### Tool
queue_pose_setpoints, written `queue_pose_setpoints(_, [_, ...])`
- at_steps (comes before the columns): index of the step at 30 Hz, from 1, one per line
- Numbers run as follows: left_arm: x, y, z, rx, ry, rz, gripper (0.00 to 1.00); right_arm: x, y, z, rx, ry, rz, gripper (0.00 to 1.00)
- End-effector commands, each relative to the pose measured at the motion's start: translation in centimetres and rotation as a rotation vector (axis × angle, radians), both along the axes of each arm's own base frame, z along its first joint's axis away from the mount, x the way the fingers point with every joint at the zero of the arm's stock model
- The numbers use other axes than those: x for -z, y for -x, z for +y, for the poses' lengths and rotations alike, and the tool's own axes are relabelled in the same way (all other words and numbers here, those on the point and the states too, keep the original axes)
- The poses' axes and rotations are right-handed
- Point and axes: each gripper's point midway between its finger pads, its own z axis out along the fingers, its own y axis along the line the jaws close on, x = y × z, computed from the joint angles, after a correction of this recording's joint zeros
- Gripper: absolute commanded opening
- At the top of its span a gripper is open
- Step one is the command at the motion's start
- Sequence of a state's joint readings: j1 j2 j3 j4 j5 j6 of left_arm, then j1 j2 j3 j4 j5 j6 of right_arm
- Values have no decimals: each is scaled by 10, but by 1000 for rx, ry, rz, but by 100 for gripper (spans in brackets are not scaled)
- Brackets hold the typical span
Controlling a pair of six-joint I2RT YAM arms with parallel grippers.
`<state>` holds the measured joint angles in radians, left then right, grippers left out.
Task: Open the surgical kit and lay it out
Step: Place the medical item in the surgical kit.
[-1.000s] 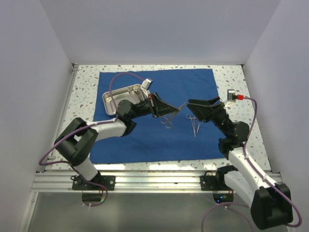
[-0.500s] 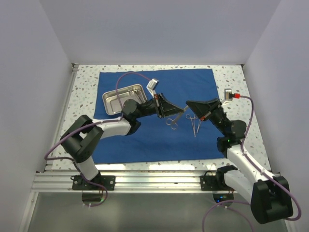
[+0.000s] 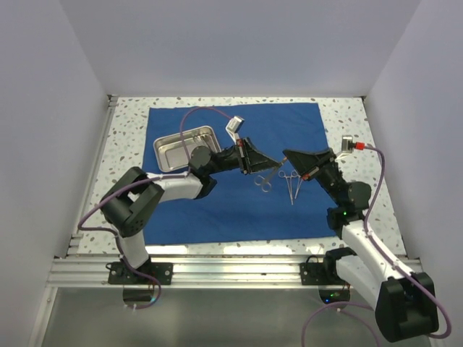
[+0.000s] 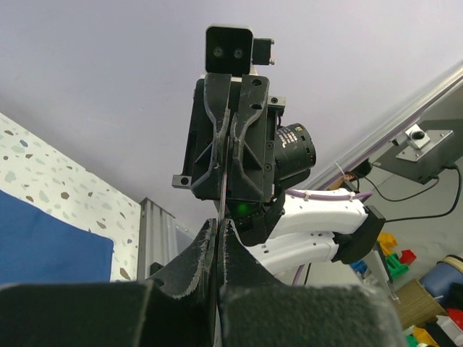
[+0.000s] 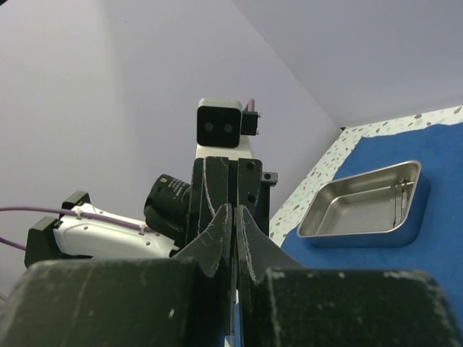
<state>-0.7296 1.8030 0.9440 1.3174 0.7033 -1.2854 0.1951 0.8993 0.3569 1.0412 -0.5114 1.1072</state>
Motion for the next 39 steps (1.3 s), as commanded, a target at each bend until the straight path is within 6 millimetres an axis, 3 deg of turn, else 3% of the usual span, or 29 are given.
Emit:
queue_pose_setpoints(1, [-73,26,29,-16,300,-327,0,-9,12,2,-5,21,-55,0])
queue_pose_setpoints(6, [-71,10,42,-53,253,-331,0,-12,15,-1,17,31,-64,0])
queue_pose_setpoints(9, [-69,1,41,-61,207,-358,19,-13,15,-2,23,32,-65,0])
queue_pose_setpoints(15, [-61,-23,40,-104,137,-357,30,-14,15,-5,43,31,-64,0])
queue_pose_setpoints(18, [-57,-25,42,-80,117,-384,49,-15,14,-4,43,36,-56,0])
queue_pose_setpoints(19, [-58,-24,43,-88,98,-433,76,-16,14,-4,44,41,-58,0])
queue_pose_setpoints(20, [-55,-23,43,-94,64,-456,87,-14,13,-5,54,51,-51,0])
queue_pose_setpoints(21, [-66,-23,48,-148,42,-482,91,-18,14,-6,62,57,-58,0])
queue_pose_setpoints(22, [-43,-40,44,-216,-92,-496,93,-19,13,-7,74,69,-59,0])
queue_pose_setpoints(23, [-40,-50,44,-294,-149,-498,94,-15,12,-8,92,101,-51,0])
queue_pose_setpoints(24, [-55,-48,47,-341,-180,-531,94,-21,10,-11,114,108,-56,0])
queue_pose_setpoints(25, [-35,-51,46,-348,-292,-496,95,-21,10,-12,129,129,-57,0])
queue_pose_setpoints(26, [-37,-48,46,-358,-312,-484,95,-13,6,-14,152,175,-38,0])
queue_pose_setpoints(30, [-57,-30,53,-399,-300,-442,95,-24,5,-23,231,258,-83,0])
queue_pose_setpoints(35, [-42,-39,66,-526,-426,-356,95,-32,13,-34,309,386,-151,0])
queue_pose_setpoints(36, [-34,-37,65,-506,-433,-327,95,-42,16,-33,308,404,-181,0])
queue_pose_setpoints(38, [-30,-25,57,-430,-382,-242,95,-40,19,-30,287,486,-220,0])
queue_pose_setpoints(39, [-14,-22,51,-385,-379,-191,95,-49,21,-28,280,506,-245,0])
